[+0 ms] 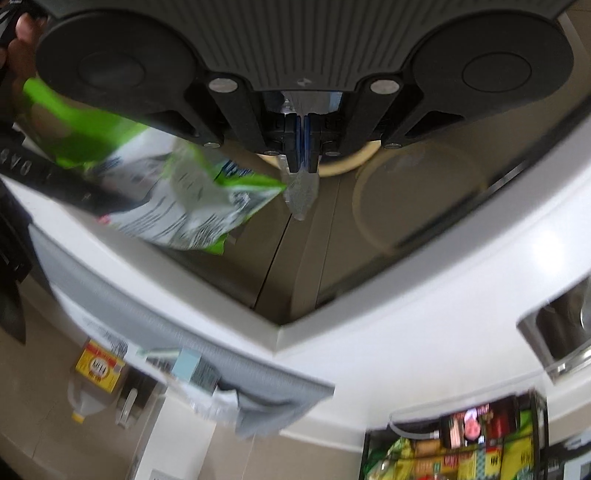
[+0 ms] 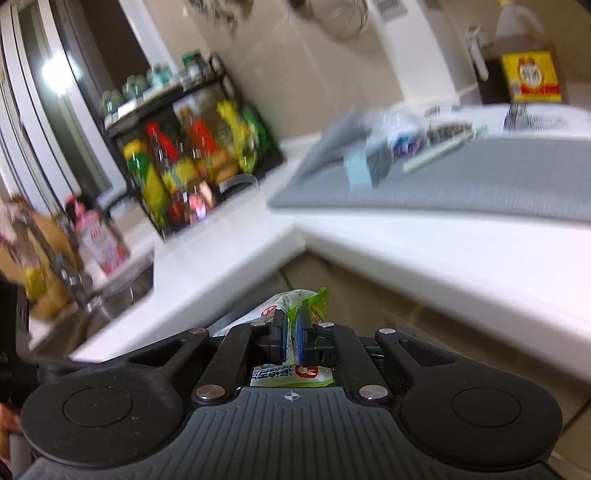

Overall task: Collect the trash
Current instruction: 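Carry the clear plastic bag and green snack bag down over the blue bin, then open both grippers to drop the bags into the bin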

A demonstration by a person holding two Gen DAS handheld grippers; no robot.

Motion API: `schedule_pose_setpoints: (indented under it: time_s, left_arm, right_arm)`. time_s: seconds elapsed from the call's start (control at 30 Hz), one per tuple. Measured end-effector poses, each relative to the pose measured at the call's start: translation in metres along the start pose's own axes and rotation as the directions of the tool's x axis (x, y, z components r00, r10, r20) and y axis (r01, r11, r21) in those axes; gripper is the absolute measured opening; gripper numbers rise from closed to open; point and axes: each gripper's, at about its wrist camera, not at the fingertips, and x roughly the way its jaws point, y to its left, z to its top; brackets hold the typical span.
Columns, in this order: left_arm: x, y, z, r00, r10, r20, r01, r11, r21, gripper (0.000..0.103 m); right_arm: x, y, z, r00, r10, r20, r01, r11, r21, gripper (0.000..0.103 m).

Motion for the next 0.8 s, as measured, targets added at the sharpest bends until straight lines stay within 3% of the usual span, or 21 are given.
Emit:
schedule_pose_setpoints:
  time_s: [0.2, 0.47, 0.8]
  left_arm:
    - [0.036, 0.005, -0.019, 0.996, 0.009, -0.085, -0.010, 1.000, -0.011, 0.002]
    - [0.075, 0.011, -0.033, 0.983, 0.012, -0.181, -0.017, 0.999, -0.029, 0.002]
    - [0.110, 0.013, -0.039, 0.968, 0.023, -0.251, -0.031, 0.999, -0.028, 0.002]
  right_arm:
    - [0.035, -0.011, -0.031, 0.988, -0.057, -0.145, 0.061, 0.998, 0.027, 0.006]
    - [0.074, -0.025, -0.064, 0.950, -0.145, -0.275, 0.148, 0.989, -0.009, 0.006]
    - [0.102, -0.037, -0.085, 0.909, -0.201, -0.364, 0.202, 0.979, -0.035, 0.006]
